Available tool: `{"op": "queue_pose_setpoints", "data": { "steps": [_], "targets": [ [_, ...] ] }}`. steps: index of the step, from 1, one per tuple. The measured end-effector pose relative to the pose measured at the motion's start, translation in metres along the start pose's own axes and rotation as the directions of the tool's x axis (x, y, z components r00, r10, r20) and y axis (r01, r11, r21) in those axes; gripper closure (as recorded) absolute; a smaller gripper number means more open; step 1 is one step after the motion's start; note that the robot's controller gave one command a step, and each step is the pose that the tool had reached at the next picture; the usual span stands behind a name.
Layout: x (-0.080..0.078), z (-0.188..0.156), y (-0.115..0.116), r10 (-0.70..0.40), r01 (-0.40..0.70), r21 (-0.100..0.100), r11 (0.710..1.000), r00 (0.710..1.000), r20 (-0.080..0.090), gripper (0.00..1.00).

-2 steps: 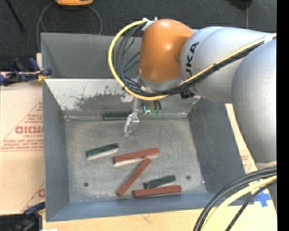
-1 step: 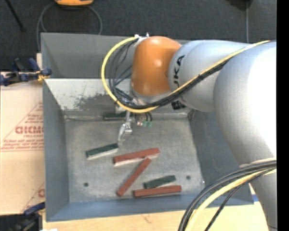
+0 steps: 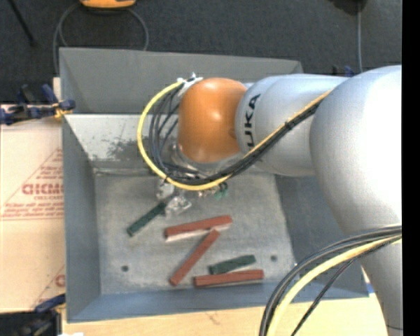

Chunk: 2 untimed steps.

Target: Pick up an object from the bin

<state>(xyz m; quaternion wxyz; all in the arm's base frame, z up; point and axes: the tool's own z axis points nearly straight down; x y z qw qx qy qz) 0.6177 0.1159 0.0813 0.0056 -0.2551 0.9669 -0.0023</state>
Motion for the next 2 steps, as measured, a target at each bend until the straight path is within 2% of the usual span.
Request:
{"op": "queue_pose_setpoints", "data": {
  "steps": [1, 2],
  "targets": [
    [0.000, 0.000, 0.000, 0.002, -0.002, 0.000, 1.000, 1.000, 0.000, 1.00],
    [-0.014, -0.177, -0.015, -0.010, 0.010, -0.002, 1.000, 1.000, 0.004, 1.00]
  ]
}}
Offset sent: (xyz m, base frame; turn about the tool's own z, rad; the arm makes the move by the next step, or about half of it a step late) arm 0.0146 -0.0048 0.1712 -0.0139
